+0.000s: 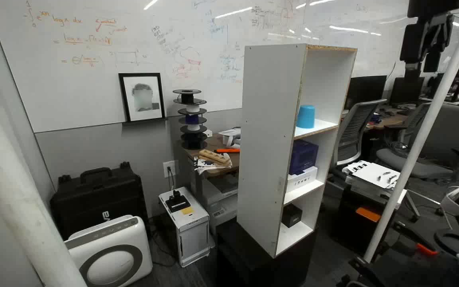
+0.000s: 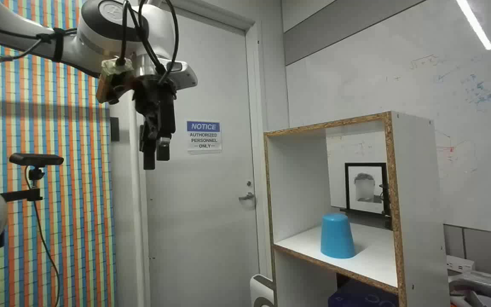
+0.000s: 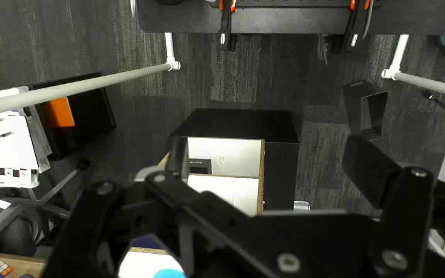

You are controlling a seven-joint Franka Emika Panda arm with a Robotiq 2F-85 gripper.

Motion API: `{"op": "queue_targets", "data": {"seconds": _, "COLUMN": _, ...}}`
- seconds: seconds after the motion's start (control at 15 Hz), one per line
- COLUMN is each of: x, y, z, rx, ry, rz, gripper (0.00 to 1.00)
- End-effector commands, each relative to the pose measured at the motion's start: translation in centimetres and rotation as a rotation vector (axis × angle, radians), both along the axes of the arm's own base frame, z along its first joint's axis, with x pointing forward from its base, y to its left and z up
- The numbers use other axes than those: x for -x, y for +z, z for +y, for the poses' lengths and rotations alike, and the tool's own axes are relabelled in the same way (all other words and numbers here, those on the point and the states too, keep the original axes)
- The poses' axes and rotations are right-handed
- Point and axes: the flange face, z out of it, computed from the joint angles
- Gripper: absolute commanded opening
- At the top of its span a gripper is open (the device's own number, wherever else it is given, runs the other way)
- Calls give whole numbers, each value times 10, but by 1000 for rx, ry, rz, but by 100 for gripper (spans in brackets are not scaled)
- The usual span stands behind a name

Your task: Put the cup over the shelf

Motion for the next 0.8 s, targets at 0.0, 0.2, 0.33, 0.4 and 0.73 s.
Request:
{"op": "queue_targets", "data": {"seconds": 0.0, "x": 0, "y": 3, "z": 0, "rx": 0, "ry": 0, "rz": -5, "gripper": 100}}
{"op": "queue_targets", "data": {"seconds": 0.2, "x": 0, "y": 9, "z": 1, "rx": -1, "ry": 1, "rz": -19, "gripper": 100}}
{"op": "queue_targets", "data": {"seconds": 0.33, "x": 0, "y": 9, "z": 1, "rx": -1, "ry": 1, "rz": -20, "gripper": 100}}
{"op": "queue_targets", "data": {"seconds": 0.4, "x": 0, "y": 9, "z": 1, "rx": -1, "ry": 1, "rz": -20, "gripper": 100}}
{"op": "queue_targets", "data": {"seconds": 0.73, "x": 0, "y": 9, "z": 1, "rx": -1, "ry": 1, "rz": -20, "gripper": 100}}
